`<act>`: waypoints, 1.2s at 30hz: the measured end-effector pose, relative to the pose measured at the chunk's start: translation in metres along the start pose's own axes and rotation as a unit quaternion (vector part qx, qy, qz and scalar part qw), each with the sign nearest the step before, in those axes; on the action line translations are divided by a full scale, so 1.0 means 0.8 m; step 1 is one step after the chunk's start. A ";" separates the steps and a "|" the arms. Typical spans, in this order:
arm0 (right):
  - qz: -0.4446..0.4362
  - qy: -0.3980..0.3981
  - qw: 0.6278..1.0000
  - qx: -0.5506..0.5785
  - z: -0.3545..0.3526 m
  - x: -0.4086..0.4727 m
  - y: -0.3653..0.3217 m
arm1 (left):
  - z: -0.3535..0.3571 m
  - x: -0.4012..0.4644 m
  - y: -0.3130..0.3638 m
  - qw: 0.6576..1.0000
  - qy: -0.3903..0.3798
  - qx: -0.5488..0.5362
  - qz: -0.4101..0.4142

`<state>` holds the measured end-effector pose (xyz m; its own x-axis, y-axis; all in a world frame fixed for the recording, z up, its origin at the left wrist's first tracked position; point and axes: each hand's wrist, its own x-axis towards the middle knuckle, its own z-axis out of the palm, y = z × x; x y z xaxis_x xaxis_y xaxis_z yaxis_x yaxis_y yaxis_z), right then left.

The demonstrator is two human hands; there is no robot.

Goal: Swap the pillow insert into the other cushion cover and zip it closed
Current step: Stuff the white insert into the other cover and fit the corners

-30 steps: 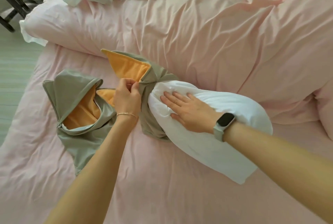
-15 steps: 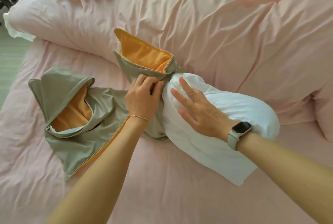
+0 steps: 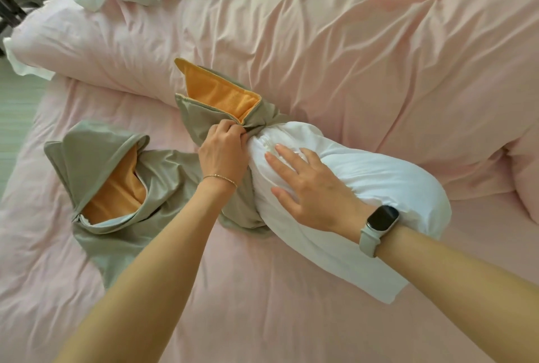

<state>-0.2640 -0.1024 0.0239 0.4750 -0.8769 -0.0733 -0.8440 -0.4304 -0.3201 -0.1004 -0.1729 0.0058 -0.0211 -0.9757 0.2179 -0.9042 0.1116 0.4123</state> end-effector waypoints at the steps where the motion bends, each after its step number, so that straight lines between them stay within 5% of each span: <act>1: 0.002 -0.002 1.000 -0.027 0.000 -0.001 0.002 | -0.002 0.001 0.001 1.000 -0.003 -0.004 -0.013; 11: -0.030 -0.133 0.989 -0.059 0.029 0.057 -0.030 | -0.049 -0.034 -0.014 0.921 -0.138 -0.326 -0.165; 18: -0.077 -0.134 0.984 -0.087 -0.005 0.015 -0.072 | -0.054 -0.085 -0.057 0.864 -0.073 -0.408 -0.286; 21: -0.011 -0.153 0.987 -0.050 -0.075 -0.014 -0.066 | -0.051 -0.107 -0.055 0.878 -0.066 -0.390 -0.271; 25: 0.115 -0.309 0.944 0.007 -0.130 -0.013 -0.021 | -0.051 -0.122 -0.051 0.898 -0.034 -0.340 -0.277; 27: 0.107 -0.332 0.934 0.074 -0.126 -0.014 -0.015 | -0.054 -0.129 -0.048 0.916 -0.010 -0.298 -0.269; 31: 0.039 -0.265 0.959 0.090 -0.049 -0.028 -0.052 | -0.059 -0.155 -0.038 0.958 0.069 -0.204 -0.186; 36: -0.009 -0.036 0.999 0.036 0.027 -0.037 -0.099 | -0.076 -0.182 -0.059 0.962 0.153 -0.179 -0.137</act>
<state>-0.2057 -0.0380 0.0310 0.5088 -0.8505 -0.1335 -0.8160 -0.4270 -0.3896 -0.0286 -0.0246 0.0083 0.3734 -0.8828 0.2849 -0.6512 -0.0307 0.7583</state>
